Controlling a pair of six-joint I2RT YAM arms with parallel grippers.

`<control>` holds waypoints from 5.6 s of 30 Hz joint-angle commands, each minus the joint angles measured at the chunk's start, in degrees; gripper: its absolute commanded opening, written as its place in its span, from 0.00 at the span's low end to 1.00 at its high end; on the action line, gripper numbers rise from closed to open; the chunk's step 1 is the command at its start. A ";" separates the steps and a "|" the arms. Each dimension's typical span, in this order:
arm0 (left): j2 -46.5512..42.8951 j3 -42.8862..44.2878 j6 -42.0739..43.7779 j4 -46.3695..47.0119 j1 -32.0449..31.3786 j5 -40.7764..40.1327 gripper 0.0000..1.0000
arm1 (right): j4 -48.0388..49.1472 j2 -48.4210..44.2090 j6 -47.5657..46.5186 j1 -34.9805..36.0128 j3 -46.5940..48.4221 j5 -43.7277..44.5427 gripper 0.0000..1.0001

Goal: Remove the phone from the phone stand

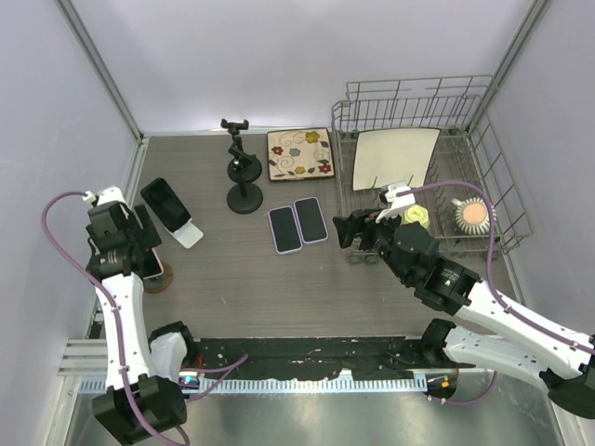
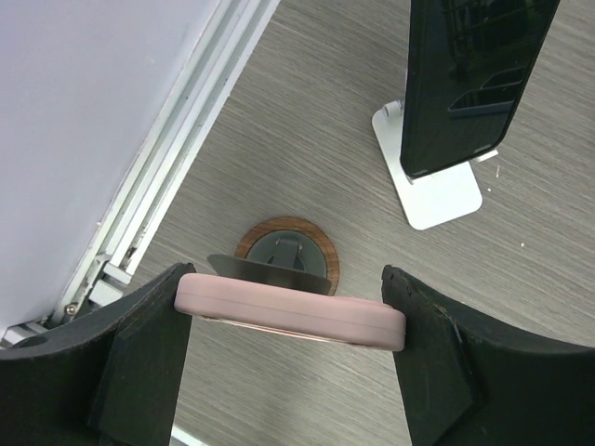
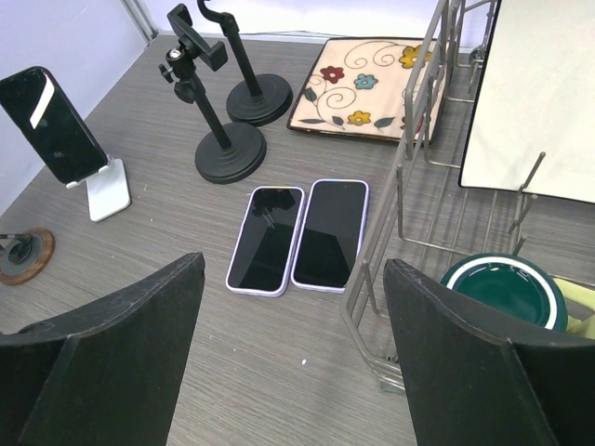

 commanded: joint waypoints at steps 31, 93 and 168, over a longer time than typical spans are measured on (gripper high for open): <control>10.89 25.25 -33.66 -20.23 -31.44 7.93 0.00 | 2.76 2.08 -1.14 0.53 1.75 0.44 0.83; 43.88 15.60 -42.03 7.90 -48.79 -11.06 1.00 | 3.63 1.46 -4.48 0.53 0.44 3.52 0.82; 48.61 6.88 -40.19 33.39 -44.57 7.22 1.00 | 2.40 3.57 -4.48 0.44 2.02 2.81 0.82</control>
